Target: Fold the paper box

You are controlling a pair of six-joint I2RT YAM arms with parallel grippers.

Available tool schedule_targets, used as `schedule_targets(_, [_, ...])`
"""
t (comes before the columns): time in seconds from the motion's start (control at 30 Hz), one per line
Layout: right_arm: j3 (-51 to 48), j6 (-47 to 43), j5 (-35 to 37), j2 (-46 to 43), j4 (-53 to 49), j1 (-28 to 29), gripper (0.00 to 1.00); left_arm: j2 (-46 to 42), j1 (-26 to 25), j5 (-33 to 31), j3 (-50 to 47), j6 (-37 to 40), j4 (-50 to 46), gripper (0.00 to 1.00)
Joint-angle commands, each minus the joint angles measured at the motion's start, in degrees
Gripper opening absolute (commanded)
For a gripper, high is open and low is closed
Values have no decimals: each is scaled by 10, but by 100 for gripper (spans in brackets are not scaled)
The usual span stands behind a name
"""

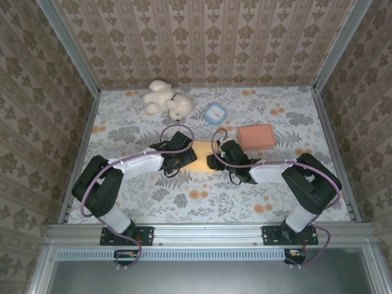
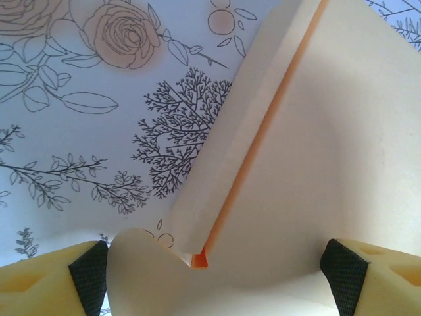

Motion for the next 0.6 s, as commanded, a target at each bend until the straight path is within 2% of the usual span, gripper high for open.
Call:
schedule_targets(0.0, [-1,0,-6,20,-48,-4,56,3,-3,18,14,0,11,86])
schedule_targets(0.17, [-1,3,-9,21,-45,-3,56,13,-9,7,29,1,-3,84])
schedule_targets(0.57, [3,7,-12,27,-45,-4,56,41,-23,51,39,-26,17,83])
